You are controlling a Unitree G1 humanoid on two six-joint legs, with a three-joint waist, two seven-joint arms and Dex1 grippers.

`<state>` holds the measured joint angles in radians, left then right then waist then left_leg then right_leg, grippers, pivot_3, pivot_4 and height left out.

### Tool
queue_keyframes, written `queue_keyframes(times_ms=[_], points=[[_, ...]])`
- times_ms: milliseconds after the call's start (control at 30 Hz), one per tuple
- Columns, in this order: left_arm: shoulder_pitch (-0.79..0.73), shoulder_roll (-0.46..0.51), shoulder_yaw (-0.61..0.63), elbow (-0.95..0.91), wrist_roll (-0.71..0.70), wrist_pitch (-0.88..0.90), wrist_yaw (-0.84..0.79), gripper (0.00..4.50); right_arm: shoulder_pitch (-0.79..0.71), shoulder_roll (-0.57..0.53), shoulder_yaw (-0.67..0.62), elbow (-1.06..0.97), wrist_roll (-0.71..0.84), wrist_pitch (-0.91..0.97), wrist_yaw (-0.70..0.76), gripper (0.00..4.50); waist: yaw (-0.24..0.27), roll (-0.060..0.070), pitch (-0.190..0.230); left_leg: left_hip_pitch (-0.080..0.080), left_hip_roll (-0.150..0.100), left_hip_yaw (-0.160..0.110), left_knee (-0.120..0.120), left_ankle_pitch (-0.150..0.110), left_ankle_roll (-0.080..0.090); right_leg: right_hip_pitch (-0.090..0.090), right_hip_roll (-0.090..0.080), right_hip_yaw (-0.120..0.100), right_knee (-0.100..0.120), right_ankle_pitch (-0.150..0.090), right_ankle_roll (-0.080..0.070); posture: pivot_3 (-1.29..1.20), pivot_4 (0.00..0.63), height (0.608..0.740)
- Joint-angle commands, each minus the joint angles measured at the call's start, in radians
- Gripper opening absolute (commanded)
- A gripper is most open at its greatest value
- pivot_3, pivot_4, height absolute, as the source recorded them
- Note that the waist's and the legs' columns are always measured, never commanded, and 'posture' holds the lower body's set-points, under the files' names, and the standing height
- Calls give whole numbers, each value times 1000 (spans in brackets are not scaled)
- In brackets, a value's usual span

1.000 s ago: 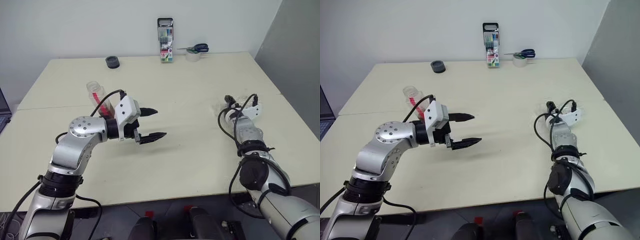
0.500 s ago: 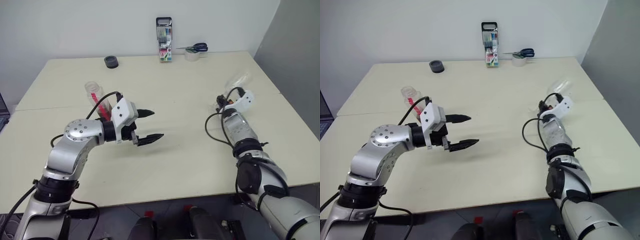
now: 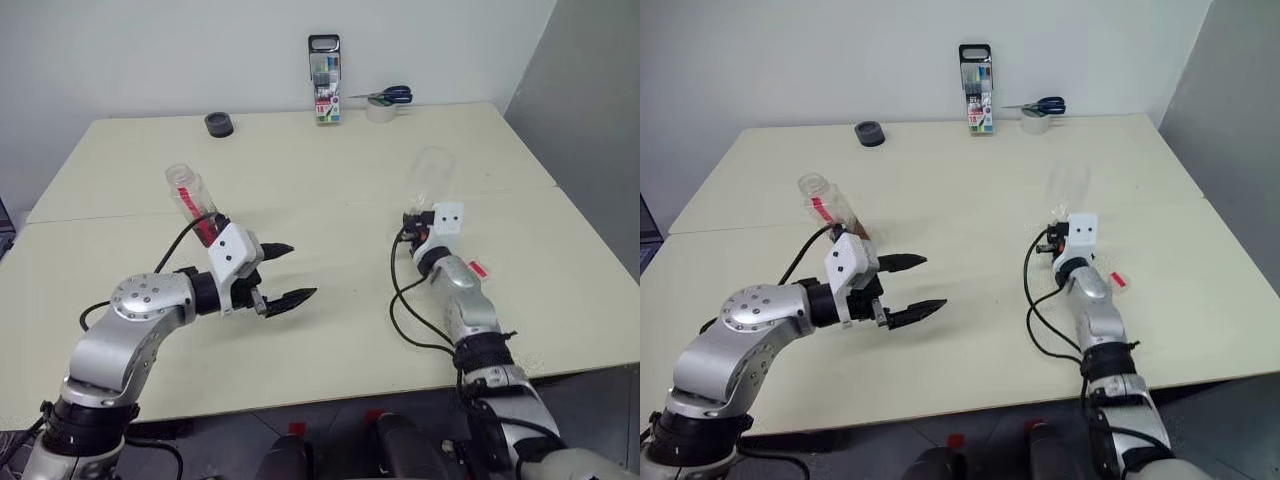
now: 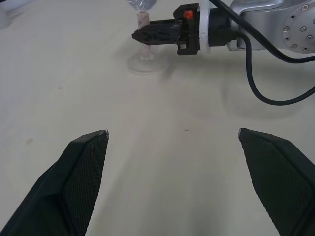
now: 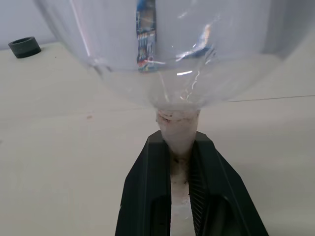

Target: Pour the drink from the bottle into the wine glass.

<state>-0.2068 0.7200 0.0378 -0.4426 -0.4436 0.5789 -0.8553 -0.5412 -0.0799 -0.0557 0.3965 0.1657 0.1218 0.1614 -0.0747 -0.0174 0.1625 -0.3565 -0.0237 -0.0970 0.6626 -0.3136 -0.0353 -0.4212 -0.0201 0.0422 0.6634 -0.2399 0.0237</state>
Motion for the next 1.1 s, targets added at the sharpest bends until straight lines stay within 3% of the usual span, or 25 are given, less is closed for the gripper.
queue_keyframes(times_ms=[33, 233, 433, 700, 933, 1100], points=[[18, 0, 44, -58, -24, 5, 28, 4500, 99, -15, 59, -44, -35, 103, 36, 206, 5, 0, 0, 0, 0, 0, 0, 0, 0, 0, 0, 0, 0, 0, 0, 0, 150, 740], [49, -4, 74, -60, -14, -6, 81, 4500, 54, -16, 94, 12, -85, 53, 63, 206, 13, -1, -1, 2, 0, 1, 0, 0, 0, 2, 1, -2, 0, 0, 0, 0, 150, 740], [140, -58, 167, -116, -17, 28, 227, 4500, -206, 101, 77, 305, -78, -148, 96, 206, -20, -2, -1, 12, 2, 9, -1, 0, 1, 6, 4, 2, 0, 0, -1, 0, 150, 740], [272, -133, 285, -253, -26, 95, 395, 4500, -464, 230, 70, 671, -95, -330, 156, 206, -10, 0, 0, 4, 5, 6, -3, 0, 0, -1, 4, 1, 0, 2, -4, 0, 150, 740], [423, -159, 374, -349, -27, 96, 449, 4500, -540, 292, 63, 801, -107, -372, 156, 206, 7, 0, 0, -3, 0, 1, 0, 1, -3, -3, -1, -1, -4, 2, -3, 0, 150, 740], [448, -161, 396, -369, -30, 98, 460, 4500, -559, 295, 70, 821, -118, -390, 152, 206, 9, 1, 1, -3, 1, -2, -1, 1, -2, -3, 0, -2, -2, 1, -4, 0, 150, 740]])
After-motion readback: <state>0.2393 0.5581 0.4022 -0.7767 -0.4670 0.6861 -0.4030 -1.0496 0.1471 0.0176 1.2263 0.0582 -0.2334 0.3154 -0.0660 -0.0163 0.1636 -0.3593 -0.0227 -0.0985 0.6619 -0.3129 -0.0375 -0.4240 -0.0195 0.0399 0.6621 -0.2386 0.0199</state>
